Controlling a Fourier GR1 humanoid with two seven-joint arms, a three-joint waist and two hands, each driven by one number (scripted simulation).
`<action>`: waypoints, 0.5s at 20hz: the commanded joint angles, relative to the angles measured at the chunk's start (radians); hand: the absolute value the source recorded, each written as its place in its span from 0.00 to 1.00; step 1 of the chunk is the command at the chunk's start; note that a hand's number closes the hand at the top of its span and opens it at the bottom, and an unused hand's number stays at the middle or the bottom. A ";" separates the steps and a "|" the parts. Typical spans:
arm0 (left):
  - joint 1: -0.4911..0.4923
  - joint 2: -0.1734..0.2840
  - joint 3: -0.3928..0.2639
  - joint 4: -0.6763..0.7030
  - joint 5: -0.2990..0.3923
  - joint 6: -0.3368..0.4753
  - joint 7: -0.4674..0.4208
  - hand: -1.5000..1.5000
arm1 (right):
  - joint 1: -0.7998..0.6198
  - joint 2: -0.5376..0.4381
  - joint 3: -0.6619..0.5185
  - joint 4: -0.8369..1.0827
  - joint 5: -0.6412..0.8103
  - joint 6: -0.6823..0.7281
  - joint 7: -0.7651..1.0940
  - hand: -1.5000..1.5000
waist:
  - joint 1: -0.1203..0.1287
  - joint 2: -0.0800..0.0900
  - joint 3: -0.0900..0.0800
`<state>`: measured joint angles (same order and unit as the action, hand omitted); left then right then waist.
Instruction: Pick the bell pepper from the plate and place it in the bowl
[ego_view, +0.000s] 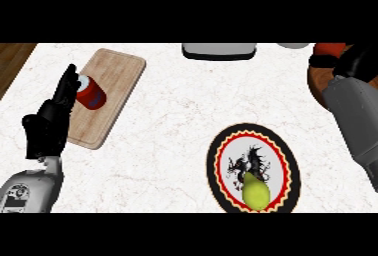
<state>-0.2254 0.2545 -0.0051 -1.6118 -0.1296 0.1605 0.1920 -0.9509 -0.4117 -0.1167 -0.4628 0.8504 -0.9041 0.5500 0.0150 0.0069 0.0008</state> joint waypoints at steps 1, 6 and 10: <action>-0.006 0.007 0.013 0.024 -0.002 -0.008 -0.026 0.50 | 0.041 -0.097 0.003 0.106 0.048 0.003 -0.026 1.00 | 0.008 0.006 0.000; -0.034 -0.016 0.014 0.084 -0.009 -0.001 -0.074 0.50 | 0.054 -0.159 -0.022 0.211 0.062 -0.037 -0.047 1.00 | 0.013 0.010 0.001; -0.035 -0.023 -0.009 0.016 -0.007 -0.015 -0.028 0.50 | 0.046 -0.198 -0.089 0.272 0.004 -0.037 -0.113 1.00 | 0.043 0.021 0.004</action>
<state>-0.2415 0.2464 -0.0033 -1.5949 -0.1295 0.1420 0.1657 -0.8973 -0.5727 -0.1710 -0.2568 0.8719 -0.9286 0.4598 0.0405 0.0188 0.0030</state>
